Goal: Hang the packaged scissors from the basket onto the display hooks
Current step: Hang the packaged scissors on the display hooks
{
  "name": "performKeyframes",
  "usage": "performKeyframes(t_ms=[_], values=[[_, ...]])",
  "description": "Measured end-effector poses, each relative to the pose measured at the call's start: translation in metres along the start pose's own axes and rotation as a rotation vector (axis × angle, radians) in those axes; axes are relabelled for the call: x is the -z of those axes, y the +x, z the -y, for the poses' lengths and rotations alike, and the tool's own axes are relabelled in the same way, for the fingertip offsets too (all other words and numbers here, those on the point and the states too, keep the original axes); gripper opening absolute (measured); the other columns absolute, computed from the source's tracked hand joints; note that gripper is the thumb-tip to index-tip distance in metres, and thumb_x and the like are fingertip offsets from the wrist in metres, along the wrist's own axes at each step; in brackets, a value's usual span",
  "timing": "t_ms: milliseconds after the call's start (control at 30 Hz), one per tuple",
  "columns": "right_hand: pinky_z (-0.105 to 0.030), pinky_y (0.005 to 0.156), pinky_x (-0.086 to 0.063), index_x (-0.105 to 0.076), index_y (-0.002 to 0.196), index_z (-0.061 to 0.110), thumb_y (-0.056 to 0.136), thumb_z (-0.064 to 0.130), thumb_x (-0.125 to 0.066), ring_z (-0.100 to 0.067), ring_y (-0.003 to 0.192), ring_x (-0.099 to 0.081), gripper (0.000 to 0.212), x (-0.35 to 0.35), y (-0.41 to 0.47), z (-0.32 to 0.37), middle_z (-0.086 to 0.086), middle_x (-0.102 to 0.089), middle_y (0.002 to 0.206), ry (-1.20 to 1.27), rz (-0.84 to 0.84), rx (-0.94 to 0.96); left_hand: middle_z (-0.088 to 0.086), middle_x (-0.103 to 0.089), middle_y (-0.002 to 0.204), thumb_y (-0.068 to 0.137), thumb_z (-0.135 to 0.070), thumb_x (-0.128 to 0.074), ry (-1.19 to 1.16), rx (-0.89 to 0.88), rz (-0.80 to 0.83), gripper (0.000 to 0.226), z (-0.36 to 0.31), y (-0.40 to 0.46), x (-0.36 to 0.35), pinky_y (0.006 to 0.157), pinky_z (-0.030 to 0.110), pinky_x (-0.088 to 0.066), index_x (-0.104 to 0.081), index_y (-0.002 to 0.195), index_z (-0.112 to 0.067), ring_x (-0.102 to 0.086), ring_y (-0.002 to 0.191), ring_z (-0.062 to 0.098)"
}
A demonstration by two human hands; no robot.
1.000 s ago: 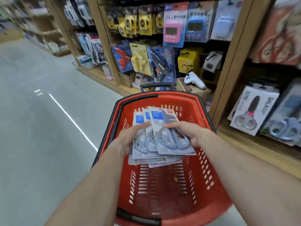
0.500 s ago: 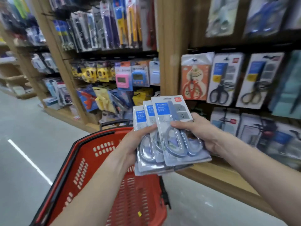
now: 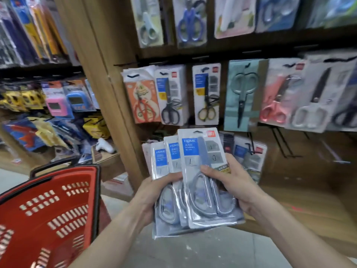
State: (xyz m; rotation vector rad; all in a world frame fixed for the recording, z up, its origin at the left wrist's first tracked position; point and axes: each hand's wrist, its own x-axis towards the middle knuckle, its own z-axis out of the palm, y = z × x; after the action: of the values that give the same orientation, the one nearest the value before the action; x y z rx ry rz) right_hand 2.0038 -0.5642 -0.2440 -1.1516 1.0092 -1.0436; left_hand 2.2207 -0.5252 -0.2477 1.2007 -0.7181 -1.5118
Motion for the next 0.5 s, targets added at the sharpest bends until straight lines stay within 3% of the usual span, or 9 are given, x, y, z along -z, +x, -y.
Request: performKeyframes(t_ms=[133,233,300,400,500], values=[[-0.039,0.088,-0.061,-0.06,0.129,0.02,0.082,0.02,-0.086,-0.022,0.103,-0.076,0.054,0.039,0.003,0.0,-0.003,-0.079,0.112,0.074,-0.036,-0.051,0.018,-0.078,0.115,0.078,-0.004,-0.085,0.016,-0.009,-0.012,0.048,0.005,0.007,-0.031,0.092,0.054,-0.061,-0.073,0.125,-0.008,-0.076,0.104,0.041],[-0.039,0.082,-0.061,-0.06,0.13,0.02,0.085,0.02,-0.082,-0.026,0.102,-0.077,0.05,0.056,0.005,0.004,-0.007,-0.078,0.113,0.133,-0.056,-0.045,0.02,-0.078,0.113,0.077,-0.004,-0.085,0.02,-0.05,0.006,0.053,0.002,0.013,-0.041,0.087,0.052,-0.063,-0.07,0.128,-0.006,-0.077,0.101,0.041],[-0.042,0.085,-0.06,-0.062,0.131,0.019,0.085,0.019,-0.081,-0.028,0.104,-0.076,0.05,0.066,0.006,0.003,-0.009,-0.078,0.115,0.133,-0.079,-0.029,0.019,-0.078,0.113,0.078,-0.004,-0.083,0.02,-0.076,0.002,0.053,0.004,0.018,-0.043,0.085,0.051,-0.064,-0.069,0.129,-0.007,-0.077,0.1,0.04],[-0.063,0.101,-0.051,-0.066,0.128,0.02,0.088,0.015,-0.078,-0.038,0.108,-0.072,0.042,0.084,0.001,0.0,-0.012,-0.077,0.115,0.095,-0.119,-0.041,0.019,-0.078,0.114,0.083,-0.004,-0.079,0.061,-0.067,0.029,0.044,0.014,0.028,-0.045,0.084,0.049,-0.064,-0.072,0.126,-0.007,-0.077,0.101,0.04],[-0.058,0.102,-0.053,-0.066,0.129,0.021,0.09,0.012,-0.076,-0.04,0.11,-0.072,0.042,0.102,-0.011,-0.001,-0.01,-0.078,0.113,0.036,-0.126,-0.068,0.02,-0.078,0.114,0.082,-0.006,-0.079,0.1,-0.044,0.059,0.042,0.024,0.038,-0.046,0.086,0.052,-0.064,-0.073,0.124,-0.007,-0.076,0.102,0.041]])
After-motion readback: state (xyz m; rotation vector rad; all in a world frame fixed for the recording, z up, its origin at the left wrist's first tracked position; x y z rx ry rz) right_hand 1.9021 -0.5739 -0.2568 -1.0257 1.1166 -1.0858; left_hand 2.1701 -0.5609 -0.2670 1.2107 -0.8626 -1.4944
